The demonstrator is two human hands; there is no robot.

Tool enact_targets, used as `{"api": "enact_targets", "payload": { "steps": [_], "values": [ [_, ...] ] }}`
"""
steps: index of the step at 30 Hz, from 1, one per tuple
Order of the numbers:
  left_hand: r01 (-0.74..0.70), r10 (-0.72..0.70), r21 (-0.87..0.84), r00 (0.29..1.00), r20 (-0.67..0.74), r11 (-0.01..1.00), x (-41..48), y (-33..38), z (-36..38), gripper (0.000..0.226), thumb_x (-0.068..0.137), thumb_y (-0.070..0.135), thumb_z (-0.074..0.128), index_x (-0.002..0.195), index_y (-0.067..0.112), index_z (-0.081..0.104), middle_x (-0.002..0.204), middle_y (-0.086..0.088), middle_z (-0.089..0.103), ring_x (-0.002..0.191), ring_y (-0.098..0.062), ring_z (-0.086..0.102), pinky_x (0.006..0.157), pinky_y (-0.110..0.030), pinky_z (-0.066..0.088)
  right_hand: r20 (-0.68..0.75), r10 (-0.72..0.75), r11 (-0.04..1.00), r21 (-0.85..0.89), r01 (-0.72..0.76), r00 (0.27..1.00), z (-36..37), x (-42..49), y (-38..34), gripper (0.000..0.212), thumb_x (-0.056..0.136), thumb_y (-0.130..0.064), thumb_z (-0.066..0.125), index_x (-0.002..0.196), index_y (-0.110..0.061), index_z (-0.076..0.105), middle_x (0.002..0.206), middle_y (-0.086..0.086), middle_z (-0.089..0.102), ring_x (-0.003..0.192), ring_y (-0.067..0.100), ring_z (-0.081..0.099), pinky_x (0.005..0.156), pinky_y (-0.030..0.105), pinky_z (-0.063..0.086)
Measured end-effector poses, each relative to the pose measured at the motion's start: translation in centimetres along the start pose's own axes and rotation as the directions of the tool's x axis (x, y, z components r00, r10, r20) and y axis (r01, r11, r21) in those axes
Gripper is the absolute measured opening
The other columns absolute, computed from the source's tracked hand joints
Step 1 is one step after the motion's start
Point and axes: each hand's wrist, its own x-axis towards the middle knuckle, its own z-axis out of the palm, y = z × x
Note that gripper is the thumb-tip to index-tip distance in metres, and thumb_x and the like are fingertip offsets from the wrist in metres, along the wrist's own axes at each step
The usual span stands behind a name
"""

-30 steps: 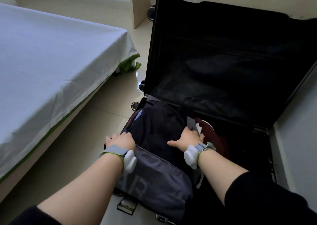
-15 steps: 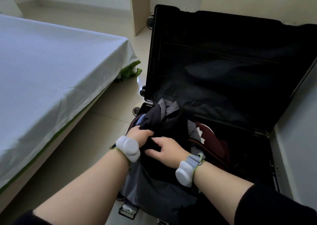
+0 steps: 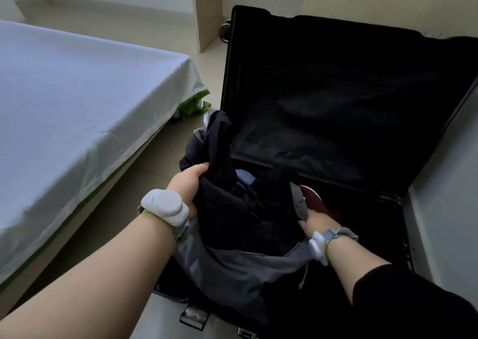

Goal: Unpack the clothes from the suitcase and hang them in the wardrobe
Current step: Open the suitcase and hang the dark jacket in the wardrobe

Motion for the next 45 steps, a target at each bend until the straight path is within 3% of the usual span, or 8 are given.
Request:
{"api": "enact_targets", "payload": {
  "steps": [5,8,12,17,24,29,37,45],
  "values": [
    [0.036,-0.039,0.029,0.994,0.097,0.999,-0.7,-2.4,4.9,0.064,0.058,0.041,0.075,0.117,0.017,0.065,0.104,-0.010,0.072,0.095,-0.031,0.069,0.092,-0.046,0.052,-0.101,0.349,0.926,-0.112,-0.360,0.931,-1.5,-0.3,3.2,0.041,0.092,-0.040,0.047,0.128,-0.022,0.052,0.134,0.009,0.044,0.124,0.033,0.040,0.101,0.047,0.035],
    [0.028,-0.029,0.014,0.997,0.078,1.000,-0.3,-4.0,7.6,0.073,0.050,0.045,0.079,0.117,0.020,0.064,0.103,-0.008,0.073,0.095,-0.031,0.069,0.094,-0.046,0.050,-0.098,0.013,0.950,0.310,0.018,0.995,-4.0,-0.8,1.0,0.065,0.085,-0.067,0.045,0.132,-0.022,0.050,0.134,0.010,0.052,0.122,0.029,0.049,0.104,0.038,0.038],
    [0.110,-0.103,-0.020,0.973,0.204,0.994,-0.5,-5.4,9.4,0.068,0.064,0.057,0.073,0.117,0.016,0.066,0.111,-0.010,0.070,0.104,-0.030,0.066,0.100,-0.043,0.046,0.034,-0.485,0.319,0.937,0.141,0.874,-5.7,-4.5,-4.4,0.073,0.070,-0.058,0.071,0.132,-0.030,0.047,0.122,-0.008,0.062,0.112,0.008,0.059,0.097,0.023,0.047],
    [0.039,-0.066,0.203,0.989,0.129,0.978,-0.2,-5.8,7.9,0.076,0.078,0.074,0.046,0.120,0.012,0.063,0.117,-0.011,0.067,0.109,-0.030,0.063,0.101,-0.044,0.046,0.056,-0.451,0.467,0.865,0.182,0.891,-3.1,-4.1,-7.3,0.077,0.065,-0.003,0.076,0.134,-0.010,0.042,0.121,0.006,0.063,0.114,0.022,0.059,0.103,0.037,0.044],
    [-0.005,0.399,0.908,0.899,-0.179,0.419,1.1,-5.6,0.2,0.043,0.090,0.018,0.044,0.129,0.031,0.054,0.141,-0.004,0.046,0.130,-0.030,0.037,0.104,-0.037,0.035,-0.032,-0.321,0.702,0.663,0.260,0.947,-1.7,-3.3,-7.5,0.062,0.078,-0.003,0.062,0.135,-0.015,0.044,0.118,0.008,0.061,0.104,0.020,0.057,0.083,0.021,0.039],
    [0.255,0.137,0.945,0.948,-0.286,0.207,2.2,-7.8,-4.4,0.056,0.090,0.024,0.047,0.144,0.030,0.032,0.150,-0.010,0.035,0.137,-0.032,0.031,0.112,-0.038,0.027,-0.151,-0.299,0.771,0.544,0.332,0.942,-2.2,-4.1,-7.3,0.054,0.081,-0.008,0.051,0.132,-0.026,0.048,0.115,0.006,0.063,0.106,0.028,0.059,0.079,0.022,0.039],
    [0.066,-0.090,0.953,0.991,-0.097,-0.295,0.4,-8.2,-2.3,0.035,0.101,0.020,0.036,0.128,0.006,0.055,0.117,-0.011,0.059,0.105,-0.026,0.057,0.087,-0.032,0.043,-0.417,-0.279,0.706,0.521,0.479,0.865,-6.6,-5.3,-10.0,0.039,0.080,-0.006,0.052,0.117,-0.016,0.056,0.104,0.005,0.066,0.101,0.028,0.060,0.081,0.025,0.043],
    [-0.147,0.184,0.905,0.980,0.078,0.399,-2.7,-0.1,1.4,0.042,0.081,0.016,0.044,0.121,0.026,0.054,0.117,0.000,0.062,0.111,-0.025,0.056,0.088,-0.033,0.046,-0.383,-0.392,0.714,0.447,0.539,0.836,-15.7,-9.6,-14.3,0.019,0.081,-0.006,0.052,0.095,-0.018,0.056,0.070,-0.009,0.055,0.068,0.016,0.053,0.054,0.017,0.040]
  ]
}}
